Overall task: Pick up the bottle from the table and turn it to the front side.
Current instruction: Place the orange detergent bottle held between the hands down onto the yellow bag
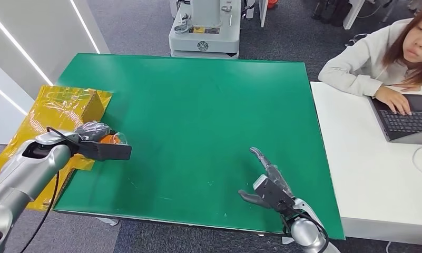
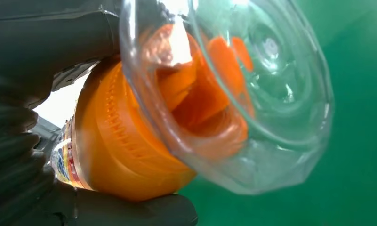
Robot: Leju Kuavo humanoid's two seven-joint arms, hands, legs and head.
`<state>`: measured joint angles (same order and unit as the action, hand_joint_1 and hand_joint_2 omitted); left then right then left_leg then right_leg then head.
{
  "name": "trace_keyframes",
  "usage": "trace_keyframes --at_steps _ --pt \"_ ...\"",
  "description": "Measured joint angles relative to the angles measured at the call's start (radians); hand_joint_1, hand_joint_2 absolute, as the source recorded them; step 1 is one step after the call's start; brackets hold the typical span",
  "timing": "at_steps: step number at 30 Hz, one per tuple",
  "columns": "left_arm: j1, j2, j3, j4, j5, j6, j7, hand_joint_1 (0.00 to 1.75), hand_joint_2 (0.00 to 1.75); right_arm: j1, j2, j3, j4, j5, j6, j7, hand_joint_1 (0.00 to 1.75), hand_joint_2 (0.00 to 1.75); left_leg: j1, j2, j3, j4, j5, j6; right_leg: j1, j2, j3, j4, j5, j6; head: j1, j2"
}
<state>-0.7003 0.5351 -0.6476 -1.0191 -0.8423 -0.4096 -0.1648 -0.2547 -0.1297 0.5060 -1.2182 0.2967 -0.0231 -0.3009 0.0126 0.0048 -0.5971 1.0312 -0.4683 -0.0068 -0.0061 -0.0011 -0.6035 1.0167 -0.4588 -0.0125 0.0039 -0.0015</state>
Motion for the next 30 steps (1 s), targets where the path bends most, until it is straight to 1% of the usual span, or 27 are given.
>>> trace_keyframes --at_steps 1,4,5,8,12,17,23,30 --pt "-0.001 0.001 -0.008 0.001 0.012 0.0 0.002 1.75 1.75 -0.005 0.0 0.002 0.001 0.0 0.001 0.001 0.0 1.75 0.0 0.0 0.0 0.0 0.0 0.0 0.0 0.0 0.0 0.0 0.0 0.0 0.0 0.0" --pt "-0.009 0.002 -0.034 0.014 0.041 -0.001 0.0 0.62 1.75 -0.026 0.0 0.013 0.008 -0.001 0.005 0.003 0.0 1.75 0.0 0.0 0.0 0.0 0.0 0.0 0.0 0.0 0.0 0.0 0.0 0.0 0.0 0.0" --pt "-0.013 0.002 -0.042 0.024 0.049 -0.002 -0.003 0.18 1.75 -0.034 0.001 0.017 0.011 -0.001 0.008 0.004 0.0 1.75 0.0 0.0 0.0 0.0 0.0 0.0 0.0 0.0 0.0 0.0 0.0 0.0 0.0 0.0" --pt "-0.019 -0.001 -0.066 0.067 0.07 0.01 -0.012 0.0 1.75 -0.055 0.004 0.03 0.02 -0.003 0.014 0.005 0.0 1.75 0.0 0.001 0.0 0.0 0.0 0.0 0.0 0.0 0.0 0.0 0.0 0.0 0.0 0.0" --pt "-0.016 -0.012 -0.086 0.128 0.07 0.065 -0.005 0.0 1.75 -0.069 0.007 0.045 0.03 -0.003 0.016 0.006 0.0 1.75 0.0 0.0 0.0 0.0 0.0 0.0 0.0 0.0 0.0 0.0 0.0 0.0 0.0 0.0" --pt "-0.003 -0.045 -0.092 0.196 0.057 0.128 0.009 0.0 1.75 -0.083 0.009 0.063 0.04 -0.003 0.019 0.012 0.0 1.75 -0.001 0.0 0.001 0.0 0.0 0.0 0.0 0.0 0.001 0.0 0.0 0.0 0.0 0.0" --pt "-0.011 -0.074 -0.092 0.259 0.033 0.154 0.011 0.0 1.75 -0.089 0.01 0.075 0.056 -0.027 0.025 0.019 0.0 1.75 -0.001 0.0 0.006 -0.001 0.0 0.0 0.0 0.0 0.005 0.0 0.0 0.0 0.0 0.0" --pt "-0.017 -0.093 -0.092 0.293 0.025 0.178 0.01 0.0 1.75 -0.09 0.01 0.079 0.076 -0.036 0.031 0.019 0.0 1.75 -0.001 0.0 0.01 -0.001 0.0 -0.001 0.0 0.0 0.009 0.001 0.0 0.0 0.0 0.0"
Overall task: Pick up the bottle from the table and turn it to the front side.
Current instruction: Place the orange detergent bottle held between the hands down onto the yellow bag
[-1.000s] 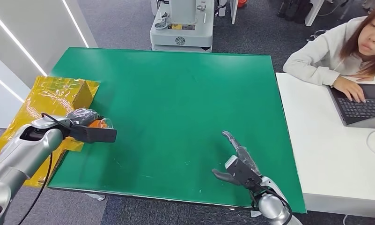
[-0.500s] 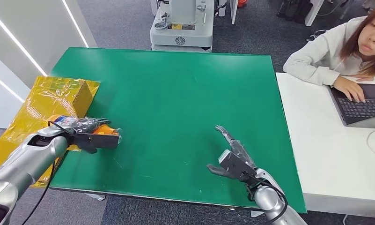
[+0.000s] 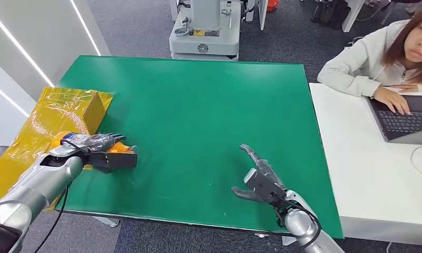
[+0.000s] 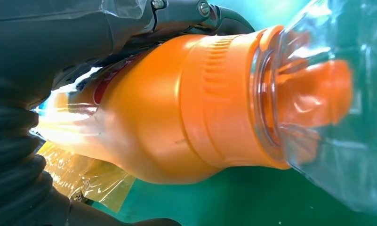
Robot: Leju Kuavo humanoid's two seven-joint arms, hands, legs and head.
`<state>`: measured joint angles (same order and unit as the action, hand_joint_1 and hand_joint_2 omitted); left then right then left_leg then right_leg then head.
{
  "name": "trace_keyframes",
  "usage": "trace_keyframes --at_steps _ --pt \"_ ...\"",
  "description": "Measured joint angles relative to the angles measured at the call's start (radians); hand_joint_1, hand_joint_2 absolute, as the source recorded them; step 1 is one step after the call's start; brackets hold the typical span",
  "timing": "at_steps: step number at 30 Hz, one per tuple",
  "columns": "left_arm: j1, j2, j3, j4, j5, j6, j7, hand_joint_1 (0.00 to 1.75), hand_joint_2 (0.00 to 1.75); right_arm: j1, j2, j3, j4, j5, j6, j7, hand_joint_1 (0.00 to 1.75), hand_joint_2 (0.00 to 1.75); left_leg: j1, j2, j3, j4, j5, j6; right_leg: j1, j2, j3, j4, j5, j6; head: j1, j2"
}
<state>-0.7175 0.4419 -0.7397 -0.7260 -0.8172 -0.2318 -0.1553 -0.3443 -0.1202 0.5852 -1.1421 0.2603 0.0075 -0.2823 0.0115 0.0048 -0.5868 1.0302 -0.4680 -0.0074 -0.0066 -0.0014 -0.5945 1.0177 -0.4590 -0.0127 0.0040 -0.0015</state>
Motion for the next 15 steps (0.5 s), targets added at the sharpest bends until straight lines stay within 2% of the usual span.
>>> trace_keyframes --at_steps 2,3,7,9,11,15 --pt "0.011 -0.01 0.003 0.003 0.011 0.062 -0.011 0.0 1.75 0.002 0.0 0.0 0.003 -0.005 -0.002 0.0 0.0 1.75 0.0 0.0 0.001 0.0 0.0 0.0 0.0 0.0 0.0 0.0 0.0 0.0 0.0 0.0" --pt "0.027 -0.02 0.011 0.002 0.024 0.13 -0.023 0.0 1.75 0.007 0.0 0.0 0.002 -0.007 -0.005 0.0 0.0 1.75 0.0 0.0 0.001 0.0 0.0 -0.001 0.0 0.0 0.0 0.0 0.0 0.0 0.0 0.0" --pt "0.179 -0.111 0.125 -0.07 0.123 0.614 -0.134 0.0 1.75 0.047 0.0 -0.004 -0.012 -0.002 -0.019 -0.006 0.0 1.75 0.0 0.0 0.0 0.0 0.0 -0.001 0.0 0.0 0.0 -0.001 0.0 0.0 0.0 0.0" --pt "0.269 -0.166 0.203 -0.15 0.168 0.768 -0.196 0.0 1.75 0.06 0.0 -0.003 -0.014 0.0 -0.026 -0.017 0.0 1.75 0.0 0.002 -0.001 0.0 -0.002 -0.001 0.0 0.002 -0.001 -0.001 0.0 0.0 0.0 0.0" --pt "0.341 -0.208 0.264 -0.227 0.189 0.821 -0.224 0.0 1.75 0.064 0.0 -0.002 -0.012 -0.001 -0.033 -0.025 0.0 1.75 0.0 0.003 -0.002 0.0 -0.003 -0.001 0.0 0.004 -0.002 -0.003 0.0 0.001 0.0 0.0" --pt "0.419 -0.253 0.346 -0.319 0.221 0.837 -0.254 0.0 1.75 0.065 0.0 -0.001 -0.007 -0.008 -0.037 -0.035 0.0 1.75 0.0 0.002 -0.003 0.0 -0.003 -0.001 0.0 0.002 -0.003 -0.003 -0.001 0.001 0.0 0.0"
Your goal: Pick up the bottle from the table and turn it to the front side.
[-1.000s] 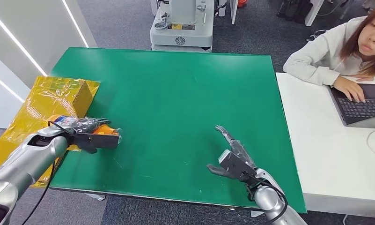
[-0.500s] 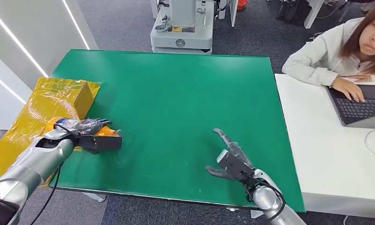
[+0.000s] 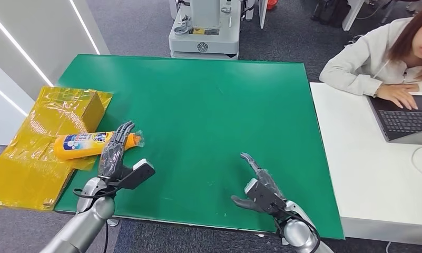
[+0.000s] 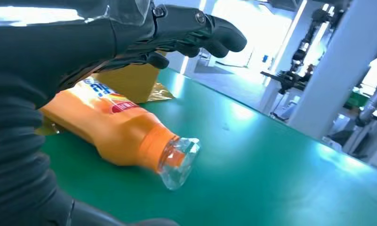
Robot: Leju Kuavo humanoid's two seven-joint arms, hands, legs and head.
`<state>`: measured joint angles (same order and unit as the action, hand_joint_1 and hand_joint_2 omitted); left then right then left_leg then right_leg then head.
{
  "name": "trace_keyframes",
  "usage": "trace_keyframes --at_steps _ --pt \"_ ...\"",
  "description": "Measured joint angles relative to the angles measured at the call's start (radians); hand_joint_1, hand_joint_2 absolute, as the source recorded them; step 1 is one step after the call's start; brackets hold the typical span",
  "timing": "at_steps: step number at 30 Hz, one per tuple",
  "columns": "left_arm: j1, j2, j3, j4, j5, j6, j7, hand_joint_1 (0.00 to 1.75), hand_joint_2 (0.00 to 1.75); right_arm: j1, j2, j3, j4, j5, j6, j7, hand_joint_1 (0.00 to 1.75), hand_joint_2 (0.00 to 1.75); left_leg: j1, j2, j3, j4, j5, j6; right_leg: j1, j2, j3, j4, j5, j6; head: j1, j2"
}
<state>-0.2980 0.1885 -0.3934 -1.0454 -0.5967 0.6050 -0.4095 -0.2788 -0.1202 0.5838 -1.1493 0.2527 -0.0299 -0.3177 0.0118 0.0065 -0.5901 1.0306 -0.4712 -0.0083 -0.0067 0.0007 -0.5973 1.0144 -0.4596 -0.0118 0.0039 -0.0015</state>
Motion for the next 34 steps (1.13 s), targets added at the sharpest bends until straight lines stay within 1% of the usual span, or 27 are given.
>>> trace_keyframes --at_steps 1,2,4,5,6,8,10,12,14,16,18,20,22,24,30,34 --pt "0.015 -0.012 0.019 -0.02 0.035 0.014 -0.042 0.0 1.75 0.0 0.0 0.0 0.001 -0.006 -0.004 -0.008 0.0 1.75 0.0 0.0 0.0 0.0 0.0 0.0 0.0 0.0 0.0 0.0 0.0 0.0 0.0 0.0" --pt "0.032 -0.028 0.039 -0.044 0.082 0.034 -0.102 0.0 1.75 0.001 0.0 0.0 0.002 -0.015 -0.009 -0.018 0.0 1.75 0.0 0.0 0.0 0.0 0.0 0.0 0.0 0.0 0.0 0.0 0.0 0.0 0.0 0.0" --pt "0.07 -0.071 0.09 -0.11 0.155 0.075 -0.221 0.0 1.75 0.003 0.0 0.001 0.002 -0.037 -0.028 -0.044 0.0 1.75 0.0 0.0 0.0 0.0 0.0 0.0 0.0 0.0 0.0 0.0 0.0 0.0 0.0 0.0" --pt "0.088 -0.097 0.115 -0.149 0.161 0.087 -0.257 0.0 1.75 0.006 0.0 0.001 0.001 -0.048 -0.039 -0.056 0.0 1.75 0.0 -0.001 0.0 0.0 0.0 0.0 0.0 -0.001 0.0 0.0 0.0 0.0 0.0 0.0" --pt "0.106 -0.122 0.137 -0.19 0.143 0.093 -0.276 0.0 1.75 0.01 0.0 0.002 -0.001 -0.059 -0.051 -0.066 0.0 1.75 0.0 -0.001 0.0 0.0 0.0 0.0 0.0 -0.001 0.0 0.0 0.0 0.0 0.0 0.0" --pt "0.134 -0.172 0.172 -0.259 0.07 0.095 -0.287 0.0 1.75 0.024 0.0 0.003 -0.013 -0.079 -0.077 -0.081 0.0 1.75 0.0 -0.001 -0.001 0.0 0.0 0.0 0.0 -0.002 0.0 0.0 0.0 0.0 0.0 0.0" --pt "0.152 -0.207 0.191 -0.308 0.001 0.095 -0.289 0.0 1.75 0.045 -0.001 0.003 -0.032 -0.092 -0.102 -0.09 0.0 1.75 0.0 -0.001 -0.001 0.0 0.0 0.0 0.0 -0.002 0.0 0.0 0.0 0.0 0.0 0.0" --pt "0.163 -0.233 0.196 -0.346 -0.002 0.095 -0.289 0.0 1.75 0.073 -0.005 0.001 -0.061 -0.097 -0.128 -0.098 0.0 1.75 0.0 -0.001 -0.001 0.0 -0.001 0.001 0.0 -0.002 -0.001 0.0 0.0 0.0 0.0 0.0" --pt "0.172 -0.244 0.18 -0.378 0.096 0.091 -0.289 0.0 1.75 0.111 -0.013 -0.005 -0.102 -0.106 -0.157 -0.111 0.0 1.75 0.0 -0.001 -0.001 0.0 -0.001 0.001 0.0 -0.002 -0.001 0.0 0.0 0.0 0.0 0.0" --pt "0.177 -0.245 0.138 -0.4 0.281 0.045 -0.286 0.0 1.75 0.156 -0.023 -0.02 -0.153 -0.128 -0.189 -0.136 0.0 1.75 0.0 -0.002 -0.001 0.0 -0.001 0.001 0.0 -0.003 -0.001 0.0 -0.001 0.0 0.0 0.0" --pt "0.187 -0.246 0.081 -0.412 0.484 -0.071 -0.269 0.0 1.75 0.209 -0.032 -0.044 -0.218 -0.161 -0.224 -0.172 0.0 1.75 0.0 -0.003 -0.002 0.0 -0.001 0.001 0.0 -0.004 -0.001 0.0 -0.002 0.001 0.0 0.0" --pt "0.205 -0.25 0.024 -0.417 0.607 -0.176 -0.252 0.0 1.75 0.262 -0.035 -0.069 -0.288 -0.185 -0.253 -0.2 0.0 1.75 0.0 -0.003 -0.002 0.0 -0.001 0.001 0.0 -0.004 -0.001 0.0 -0.002 0.0 0.0 0.0" --pt "0.22 -0.254 -0.02 -0.42 0.646 -0.212 -0.249 0.0 1.75 0.302 -0.036 -0.086 -0.346 -0.193 -0.266 -0.208 0.0 1.75 0.0 -0.001 -0.002 0.0 -0.002 0.002 0.0 -0.002 -0.001 0.0 -0.002 0.0 0.0 0.0" --pt "0.225 -0.255 -0.048 -0.42 0.658 -0.217 -0.249 0.0 1.75 0.327 -0.037 -0.096 -0.385 -0.194 -0.268 -0.207 0.0 1.75 0.0 -0.001 -0.002 0.0 -0.002 0.002 0.0 -0.002 -0.001 0.0 -0.002 0.0 0.0 0.0" --pt "0.227 -0.255 -0.079 -0.421 0.668 -0.221 -0.249 0.0 1.75 0.355 -0.039 -0.109 -0.439 -0.197 -0.275 -0.208 0.0 1.75 0.0 -0.001 -0.002 0.0 -0.002 0.002 0.0 -0.002 -0.001 0.0 -0.002 0.0 0.0 0.0" --pt "0.229 -0.252 -0.101 -0.421 0.655 -0.254 -0.234 0.0 1.75 0.388 -0.035 -0.12 -0.482 -0.225 -0.317 -0.224 0.0 1.75 0.0 -0.003 -0.002 0.0 -0.002 0.002 0.0 -0.004 0.0 0.0 -0.003 0.001 0.0 0.0"
